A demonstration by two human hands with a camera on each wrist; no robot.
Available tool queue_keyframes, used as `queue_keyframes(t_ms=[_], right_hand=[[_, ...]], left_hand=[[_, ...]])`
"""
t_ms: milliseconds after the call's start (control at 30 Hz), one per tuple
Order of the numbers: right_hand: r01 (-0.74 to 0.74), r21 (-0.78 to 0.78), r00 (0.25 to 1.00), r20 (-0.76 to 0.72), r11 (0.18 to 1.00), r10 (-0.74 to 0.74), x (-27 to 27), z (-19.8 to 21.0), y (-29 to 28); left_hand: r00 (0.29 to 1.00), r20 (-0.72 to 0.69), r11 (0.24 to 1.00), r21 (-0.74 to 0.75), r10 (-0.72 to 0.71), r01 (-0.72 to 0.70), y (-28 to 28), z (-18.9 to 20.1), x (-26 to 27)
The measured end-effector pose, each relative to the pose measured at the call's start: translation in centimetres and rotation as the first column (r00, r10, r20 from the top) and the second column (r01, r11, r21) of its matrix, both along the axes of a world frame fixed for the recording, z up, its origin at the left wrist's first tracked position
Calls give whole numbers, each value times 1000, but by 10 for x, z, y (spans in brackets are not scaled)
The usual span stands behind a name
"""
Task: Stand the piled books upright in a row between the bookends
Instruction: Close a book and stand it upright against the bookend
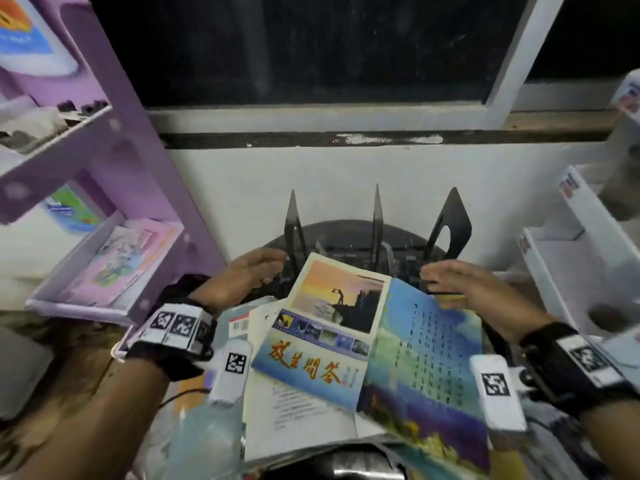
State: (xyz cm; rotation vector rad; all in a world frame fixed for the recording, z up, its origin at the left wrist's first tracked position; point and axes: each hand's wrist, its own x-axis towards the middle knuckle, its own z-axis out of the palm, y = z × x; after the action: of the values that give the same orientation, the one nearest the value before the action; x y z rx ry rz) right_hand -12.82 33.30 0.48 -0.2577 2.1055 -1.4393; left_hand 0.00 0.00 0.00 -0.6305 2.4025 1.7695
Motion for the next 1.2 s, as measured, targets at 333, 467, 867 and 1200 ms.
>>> queue_keyframes(t_ms=[333, 467, 867, 1200], right_hand=[[-186, 107, 972, -122, 977, 199, -21, -35, -36], [-224, 188, 932, -244, 956, 267, -20, -42, -37], [-186, 384, 876, -352, 904, 330, -8, -31, -41], [-119, 349, 841, -462, 929, 281, 13, -13, -46]], left_hand=[[972, 147, 964, -166, -184, 208, 23, -38, -47], [944, 194, 913, -264, -266, 311, 30, -41, -46], [974, -139, 957, -252, -179, 140, 31, -30, -23], [864, -503, 1000, 6, 20, -20, 53, -8, -3]])
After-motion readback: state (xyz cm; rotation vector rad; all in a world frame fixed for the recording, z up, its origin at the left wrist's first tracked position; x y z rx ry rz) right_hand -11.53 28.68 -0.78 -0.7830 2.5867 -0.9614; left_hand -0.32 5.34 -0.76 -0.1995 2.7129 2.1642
